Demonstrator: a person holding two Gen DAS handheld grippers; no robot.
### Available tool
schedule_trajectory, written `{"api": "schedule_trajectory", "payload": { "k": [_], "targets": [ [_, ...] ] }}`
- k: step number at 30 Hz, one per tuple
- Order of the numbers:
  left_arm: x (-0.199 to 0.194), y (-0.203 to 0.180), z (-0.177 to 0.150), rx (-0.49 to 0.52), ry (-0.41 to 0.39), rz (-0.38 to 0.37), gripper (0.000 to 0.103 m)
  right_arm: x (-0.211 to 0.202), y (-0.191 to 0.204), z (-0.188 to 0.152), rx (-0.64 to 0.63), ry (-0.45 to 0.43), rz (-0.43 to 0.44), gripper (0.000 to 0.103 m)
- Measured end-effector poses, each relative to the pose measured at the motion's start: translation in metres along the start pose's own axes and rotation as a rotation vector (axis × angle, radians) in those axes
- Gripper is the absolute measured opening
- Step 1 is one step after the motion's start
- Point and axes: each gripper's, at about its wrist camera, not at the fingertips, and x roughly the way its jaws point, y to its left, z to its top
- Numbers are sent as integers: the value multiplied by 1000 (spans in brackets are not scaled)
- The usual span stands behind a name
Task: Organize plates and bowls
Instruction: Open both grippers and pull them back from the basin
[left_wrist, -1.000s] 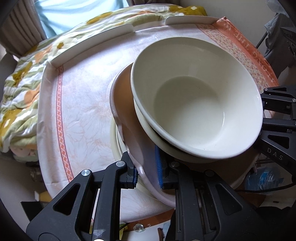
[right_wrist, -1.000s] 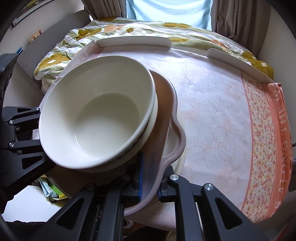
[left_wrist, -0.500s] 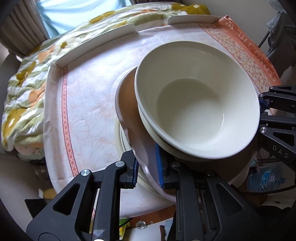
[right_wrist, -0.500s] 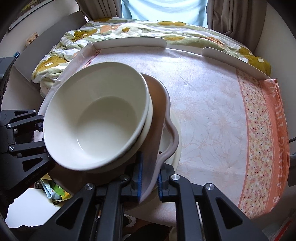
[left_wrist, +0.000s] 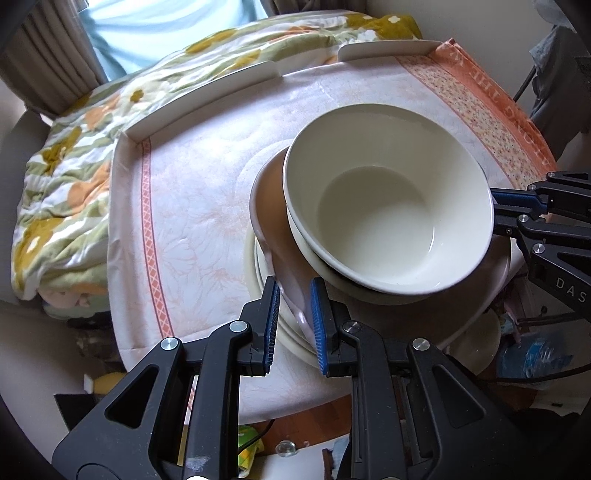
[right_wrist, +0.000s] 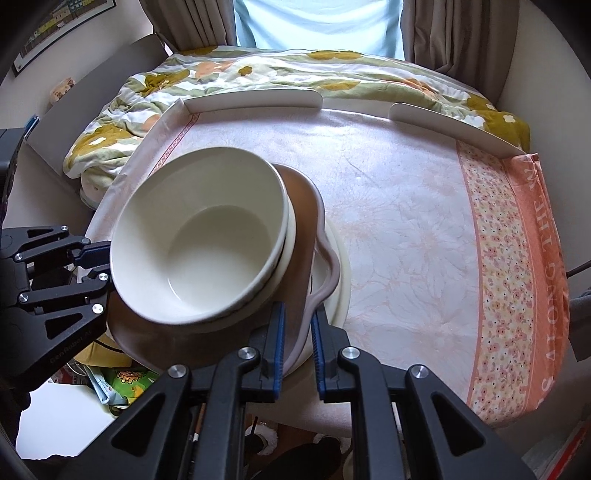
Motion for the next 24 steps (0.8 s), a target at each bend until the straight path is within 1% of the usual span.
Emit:
{"api": "schedule_trajectory", "payload": {
  "k": [2, 6, 9, 11, 14, 15, 17, 18, 19, 20, 22, 24],
  "targets": [
    [-8, 0, -2, 0, -15, 4, 15, -7, -1, -2, 11, -13, 0, 12],
    [-35, 1, -7, -2, -74, 11, 15, -21, -2, -6, 28, -46, -1, 12],
    [-61, 4, -14, -41, -122, -15, 15, -38, 0, -11, 36, -84, -2, 12],
    [-88, 2, -20, -67, -186, -42, 15, -57, 2, -14, 38, -123, 0, 12],
    [-138, -4, -25, -96, -310, -22, 15, -95, 5, -18, 45, -202, 10, 12],
    [-154, -6, -26, -108, -349, -19, 15, -108, 5, -18, 47, -233, 10, 14],
    [-183, -11, -29, -140, -417, -13, 15, -137, 3, -19, 53, -297, 12, 37],
    [-194, -12, -28, -154, -443, -8, 15, -150, 2, -19, 58, -327, 15, 70],
    [-205, -15, -28, -168, -465, 0, 15, -164, 0, -19, 64, -365, 20, 96],
    [-214, -17, -27, -184, -487, 9, 15, -177, -1, -21, 67, -398, 23, 99],
    [-231, -20, -26, -210, -529, 17, 15, -202, -4, -21, 71, -456, 11, 99],
    [-246, -23, -27, -235, -575, 4, 15, -221, -8, -22, 84, -498, 1, 100]
  ]
}}
